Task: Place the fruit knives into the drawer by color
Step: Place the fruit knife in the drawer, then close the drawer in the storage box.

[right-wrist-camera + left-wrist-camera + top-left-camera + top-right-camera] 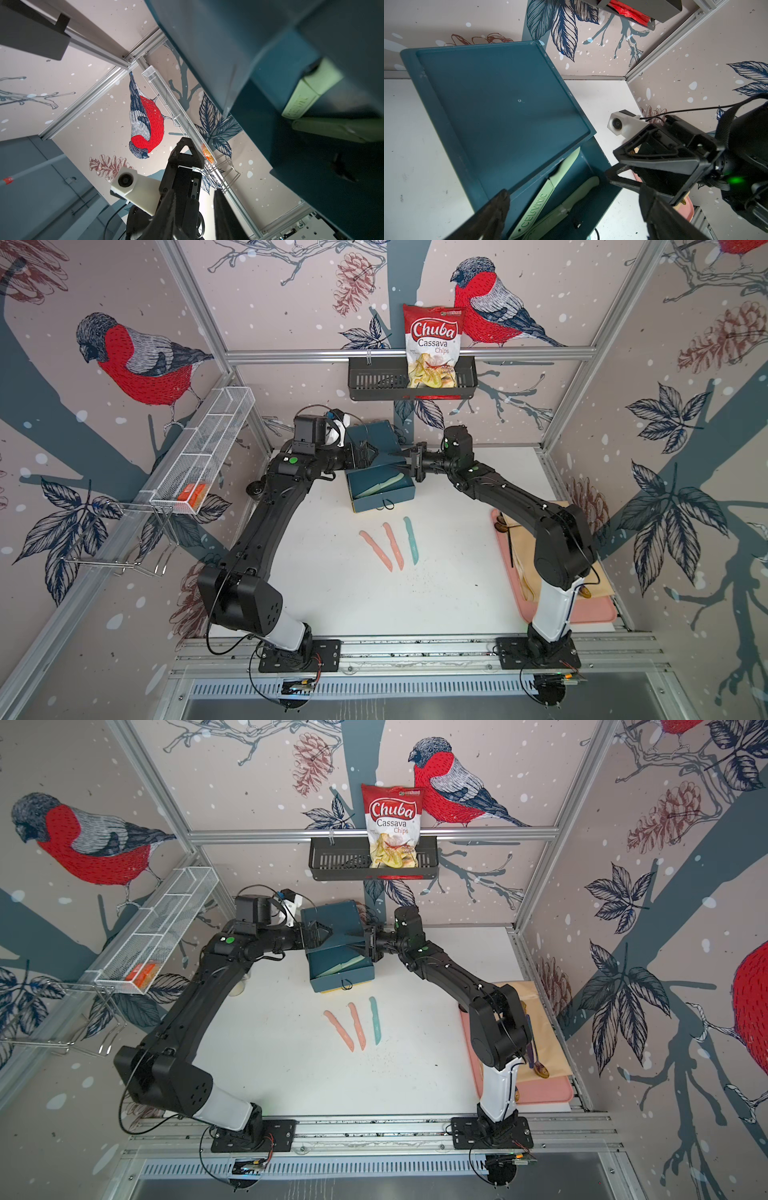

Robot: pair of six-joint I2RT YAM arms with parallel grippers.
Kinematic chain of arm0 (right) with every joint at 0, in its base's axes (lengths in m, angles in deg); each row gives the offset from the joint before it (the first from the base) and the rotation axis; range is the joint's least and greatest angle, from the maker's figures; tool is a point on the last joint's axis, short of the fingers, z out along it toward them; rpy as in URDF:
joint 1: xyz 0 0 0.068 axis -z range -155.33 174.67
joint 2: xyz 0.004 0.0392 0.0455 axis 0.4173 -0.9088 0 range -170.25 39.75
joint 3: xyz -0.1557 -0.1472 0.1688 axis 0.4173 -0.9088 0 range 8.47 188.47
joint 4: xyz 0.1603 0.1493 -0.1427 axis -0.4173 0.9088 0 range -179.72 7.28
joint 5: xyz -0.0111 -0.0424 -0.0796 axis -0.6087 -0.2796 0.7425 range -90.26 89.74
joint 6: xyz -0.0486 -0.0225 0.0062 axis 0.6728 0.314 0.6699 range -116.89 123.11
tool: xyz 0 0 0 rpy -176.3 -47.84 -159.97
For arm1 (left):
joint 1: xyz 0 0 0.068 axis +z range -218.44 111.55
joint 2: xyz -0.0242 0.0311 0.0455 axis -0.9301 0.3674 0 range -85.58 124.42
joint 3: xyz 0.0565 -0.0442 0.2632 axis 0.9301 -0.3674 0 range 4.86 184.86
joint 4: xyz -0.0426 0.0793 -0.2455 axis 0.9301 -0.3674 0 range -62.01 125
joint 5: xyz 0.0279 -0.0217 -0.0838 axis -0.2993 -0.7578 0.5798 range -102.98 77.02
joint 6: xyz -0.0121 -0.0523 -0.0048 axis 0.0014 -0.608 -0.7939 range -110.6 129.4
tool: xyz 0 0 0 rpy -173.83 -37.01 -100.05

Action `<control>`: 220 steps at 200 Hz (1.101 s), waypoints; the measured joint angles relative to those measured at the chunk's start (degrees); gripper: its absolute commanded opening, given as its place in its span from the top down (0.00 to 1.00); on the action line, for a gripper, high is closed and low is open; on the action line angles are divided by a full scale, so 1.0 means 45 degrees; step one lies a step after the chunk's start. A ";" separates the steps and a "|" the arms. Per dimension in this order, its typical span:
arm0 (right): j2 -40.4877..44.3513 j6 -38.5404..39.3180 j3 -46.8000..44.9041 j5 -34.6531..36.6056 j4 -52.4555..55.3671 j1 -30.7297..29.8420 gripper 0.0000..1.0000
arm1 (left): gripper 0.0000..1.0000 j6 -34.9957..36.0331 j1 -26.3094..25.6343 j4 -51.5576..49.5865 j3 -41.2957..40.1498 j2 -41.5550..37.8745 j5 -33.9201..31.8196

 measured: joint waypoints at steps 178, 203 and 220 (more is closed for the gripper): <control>0.4541 0.9549 -0.8582 0.4901 -0.2176 -0.2098 1.00 | 1.00 0.0282 -0.0267 -0.5518 0.6441 0.4896 -0.2754; 0.4342 0.9549 -0.8592 0.5527 -0.2730 -0.2006 1.00 | 1.00 0.0282 -0.0267 -0.5751 0.6441 0.5051 -0.2914; 0.4041 0.9539 -0.8573 0.5678 -0.3021 -0.1909 1.00 | 1.00 0.0282 -0.0267 -0.5814 0.6436 0.5139 -0.2905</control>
